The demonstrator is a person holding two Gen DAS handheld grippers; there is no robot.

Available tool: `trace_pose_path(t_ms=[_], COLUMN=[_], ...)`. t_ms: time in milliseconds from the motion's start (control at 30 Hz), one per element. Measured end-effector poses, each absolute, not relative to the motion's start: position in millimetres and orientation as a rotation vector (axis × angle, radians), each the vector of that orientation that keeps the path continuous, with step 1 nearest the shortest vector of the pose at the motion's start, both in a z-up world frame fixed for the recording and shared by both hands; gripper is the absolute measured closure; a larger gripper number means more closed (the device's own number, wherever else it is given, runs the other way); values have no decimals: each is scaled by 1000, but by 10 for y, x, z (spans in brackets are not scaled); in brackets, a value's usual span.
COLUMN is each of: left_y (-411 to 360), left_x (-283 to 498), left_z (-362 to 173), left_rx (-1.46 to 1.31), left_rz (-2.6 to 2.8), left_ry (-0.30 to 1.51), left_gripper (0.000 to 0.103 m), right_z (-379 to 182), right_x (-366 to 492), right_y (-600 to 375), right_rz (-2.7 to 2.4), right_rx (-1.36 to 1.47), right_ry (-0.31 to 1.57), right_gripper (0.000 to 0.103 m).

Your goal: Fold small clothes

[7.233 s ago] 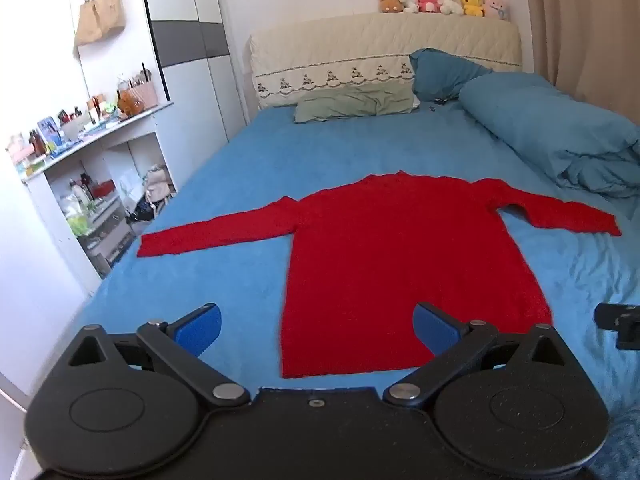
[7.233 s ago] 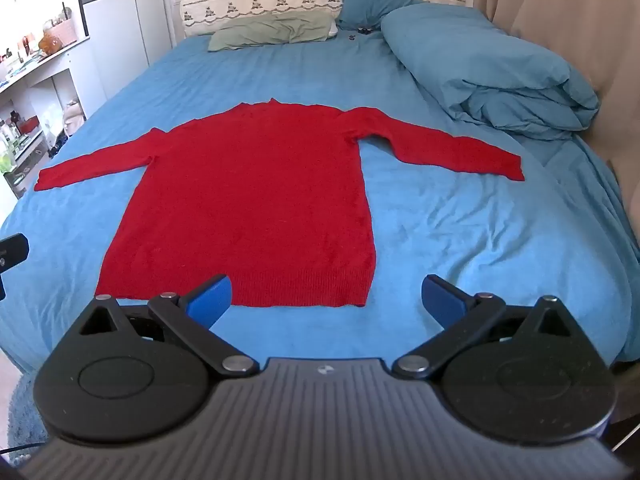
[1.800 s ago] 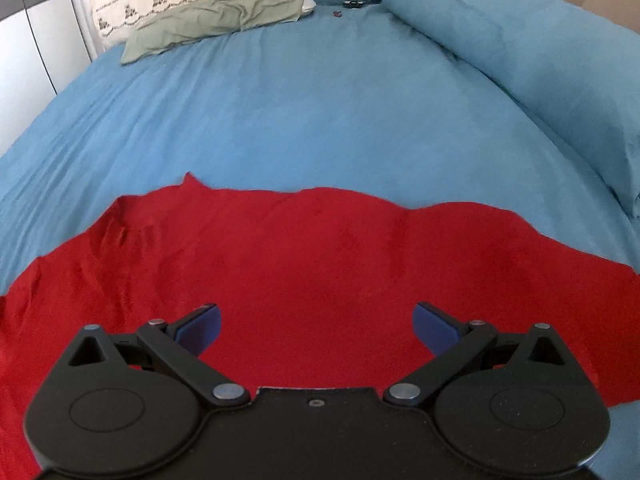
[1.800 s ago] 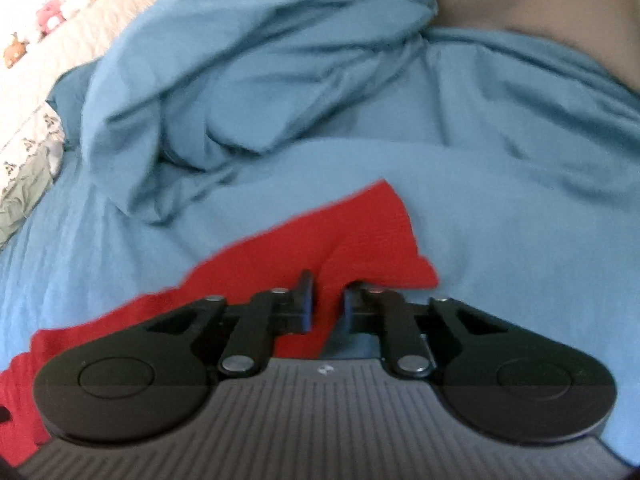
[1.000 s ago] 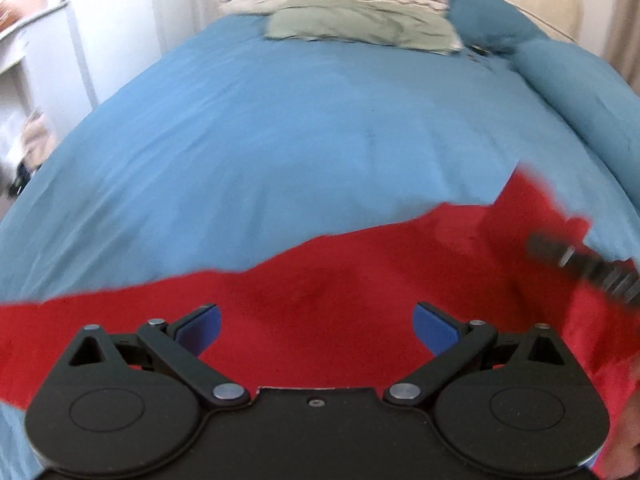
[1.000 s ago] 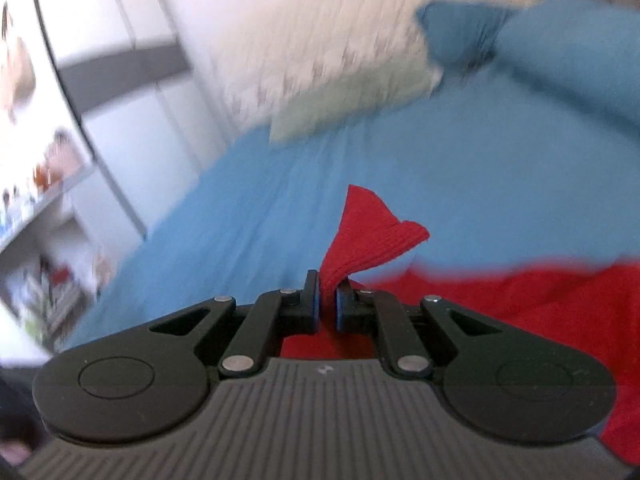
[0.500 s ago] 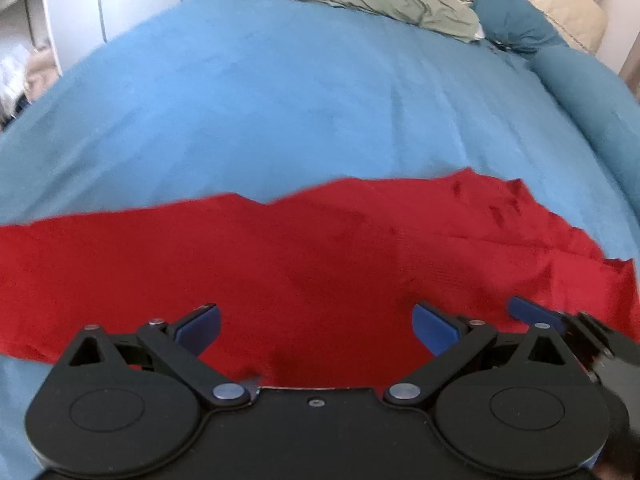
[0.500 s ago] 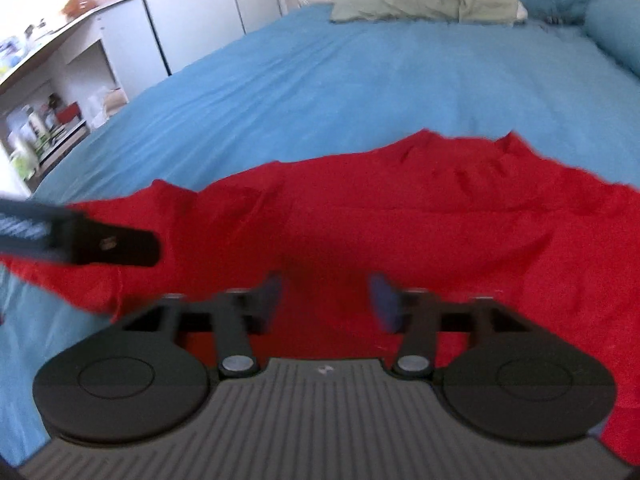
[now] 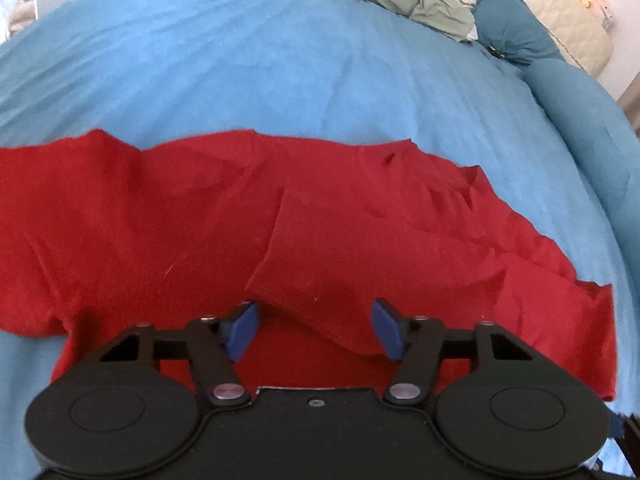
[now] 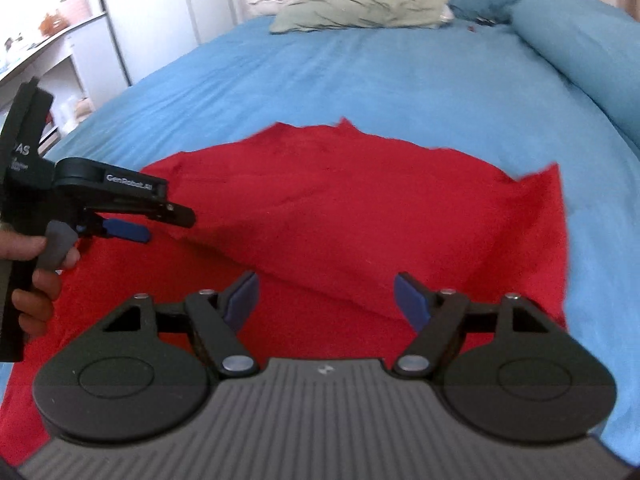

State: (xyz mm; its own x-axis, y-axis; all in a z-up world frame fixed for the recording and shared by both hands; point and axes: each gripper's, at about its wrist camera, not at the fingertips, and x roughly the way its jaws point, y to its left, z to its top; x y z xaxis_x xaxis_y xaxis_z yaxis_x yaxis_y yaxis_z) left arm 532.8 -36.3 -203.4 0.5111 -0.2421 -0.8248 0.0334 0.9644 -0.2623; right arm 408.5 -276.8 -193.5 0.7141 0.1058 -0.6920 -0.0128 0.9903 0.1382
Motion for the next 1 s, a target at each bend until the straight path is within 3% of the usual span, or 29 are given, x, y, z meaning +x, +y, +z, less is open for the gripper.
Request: trace_pose_path(t_ms=[67,133,200,567,767,867,933,1000], left_y=[-385,-420,-433,-402,-82,-62,-50,-15], left_x=[5350,5389,5421,5269,5218,5228,5182,5081], left_z=[-2042,-2058,-2058,-1242,-1497,-1752,-1766,-1673], left_rx=[-212,-206,-206,-178,-160,-106,-77,-61], left_rz=[-154,-144,-129,-98,4,26,62,88], left_ry=[1018,1011,1005,740,770,844,855,817], left_gripper=[49,69,99,99,98,91,72,35], right_z=[-1977,-2018,-2051,-2063,-2104,-2140,-2118,-2062], right_x=[4041,4022,4014,3958,3925,3905,3874,3807], right_y=[-2825,-2864,-2873,-2985,-3218,-3303,-3337,-3368], right_rz=[52,37,28,-33,-99,-131,-150,-185], right_rx=[162,196,217,208,240,239,222,182], right_ry=[779,782,785,833,838,841,837,815], right_gripper=[13,13,13,13,13,13,13,13])
